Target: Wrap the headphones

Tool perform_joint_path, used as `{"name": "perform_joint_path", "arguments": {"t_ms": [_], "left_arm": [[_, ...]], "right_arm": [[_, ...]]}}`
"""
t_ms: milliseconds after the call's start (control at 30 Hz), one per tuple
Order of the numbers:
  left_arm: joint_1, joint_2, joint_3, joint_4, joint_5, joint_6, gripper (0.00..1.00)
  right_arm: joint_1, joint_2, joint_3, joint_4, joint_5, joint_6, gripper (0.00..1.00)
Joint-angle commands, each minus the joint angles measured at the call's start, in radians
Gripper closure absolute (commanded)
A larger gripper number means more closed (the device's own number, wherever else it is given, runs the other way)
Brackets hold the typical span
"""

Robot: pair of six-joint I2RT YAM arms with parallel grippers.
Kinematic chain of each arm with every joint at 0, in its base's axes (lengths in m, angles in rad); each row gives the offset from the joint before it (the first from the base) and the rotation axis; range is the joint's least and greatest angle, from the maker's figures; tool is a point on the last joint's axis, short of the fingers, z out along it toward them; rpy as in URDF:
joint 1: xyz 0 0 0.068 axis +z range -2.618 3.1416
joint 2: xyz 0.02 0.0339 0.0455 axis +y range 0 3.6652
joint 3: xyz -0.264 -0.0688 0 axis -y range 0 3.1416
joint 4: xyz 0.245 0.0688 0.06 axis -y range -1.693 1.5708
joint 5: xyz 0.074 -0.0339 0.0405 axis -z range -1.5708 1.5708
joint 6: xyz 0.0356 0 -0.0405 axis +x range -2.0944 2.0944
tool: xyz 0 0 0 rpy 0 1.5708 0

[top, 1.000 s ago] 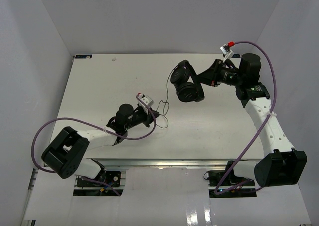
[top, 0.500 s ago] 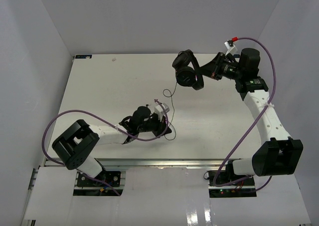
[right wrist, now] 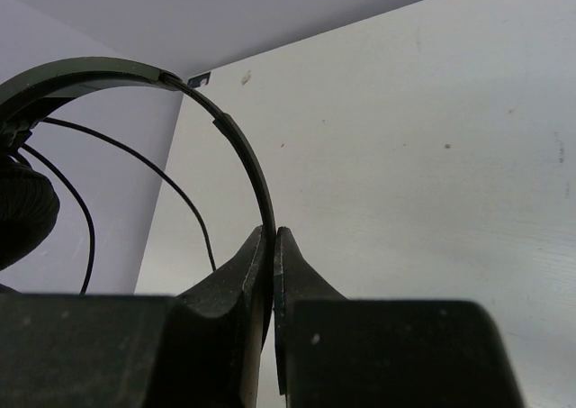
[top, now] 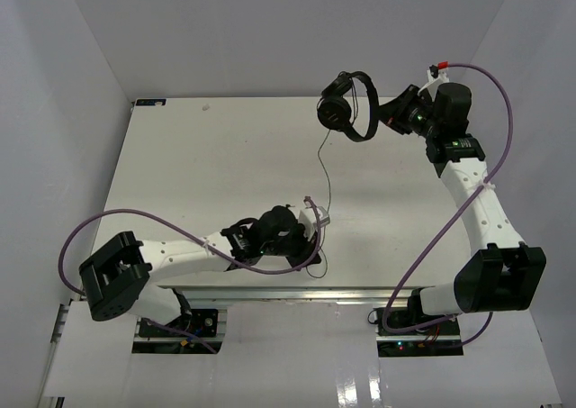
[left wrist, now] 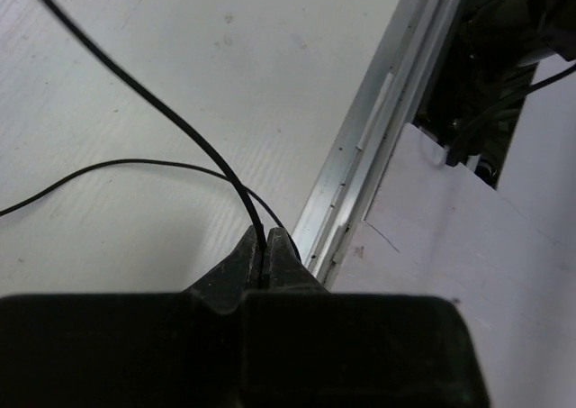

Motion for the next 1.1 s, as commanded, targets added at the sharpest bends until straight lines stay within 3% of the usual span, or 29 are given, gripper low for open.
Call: {"name": "perform_joint_path", "arguments": {"t_ms": [0, 233, 533, 833, 1067], "left_arm": [[-0.085, -0.088, 0.097, -0.181, -0.068, -0.004, 1.00], [-0.220, -0.153, 0.272, -0.455, -0.168, 0.022, 1.00], [-0.237, -0.131, 0.603, -0.760, -0.323, 0.136, 1.00], [-0.232, 0.048, 1.053, -1.041, -0.457, 0.330, 1.00], [-0.135, 0.147, 1.205, -1.082, -0.483, 0.448, 1.00]], "right_arm": [[-0.003, -0.005, -0.007, 0.095, 0.137, -0.035, 0.92], [0.003, 0.020, -0.051, 0.140, 0.242, -0.154, 0.92], [0.025, 0.006, -0.177, 0.239, 0.372, -0.383, 0.92], [0.063, -0.013, -0.311, 0.292, 0.359, -0.516, 0.92], [0.069, -0.082, -0.386, 0.272, 0.188, -0.627, 0.92]]}}
